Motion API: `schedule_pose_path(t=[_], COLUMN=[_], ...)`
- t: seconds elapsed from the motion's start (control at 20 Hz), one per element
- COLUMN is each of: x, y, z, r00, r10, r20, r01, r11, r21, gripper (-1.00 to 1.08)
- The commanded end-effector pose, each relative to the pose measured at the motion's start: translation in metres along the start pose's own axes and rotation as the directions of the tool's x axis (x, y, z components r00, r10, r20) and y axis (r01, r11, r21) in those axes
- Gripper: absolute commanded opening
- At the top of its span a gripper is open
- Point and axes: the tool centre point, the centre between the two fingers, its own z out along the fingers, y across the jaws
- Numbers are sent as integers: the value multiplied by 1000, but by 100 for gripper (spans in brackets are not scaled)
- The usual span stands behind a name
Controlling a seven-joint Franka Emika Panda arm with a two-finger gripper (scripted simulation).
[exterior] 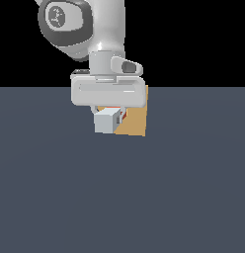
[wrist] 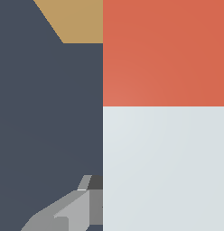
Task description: Insert the peg into the horizontal hole in a box.
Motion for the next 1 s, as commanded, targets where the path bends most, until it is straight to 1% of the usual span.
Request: schedule_pose_path(t=[0.0,0.2,0.45,0.6,0.75,0.95], x=[7,29,69,88,101,106], y=[1,0,0,1,1,1], z=[-2,-3,-4,-4,-4,-5], r00=[1000,1000,1000,1000,1000,1000], r10=[-1,-1,-1,-1,-1,-1], r20=[-2,-2,-3,-3,-3,-3], r01=[1,1,1,1,1,1], r11=[1000,1000,1000,1000,1000,1000], r21=[-4,-5,-7,-8,-8,-9], gripper=[-100,-100,-100,-100,-100,-100])
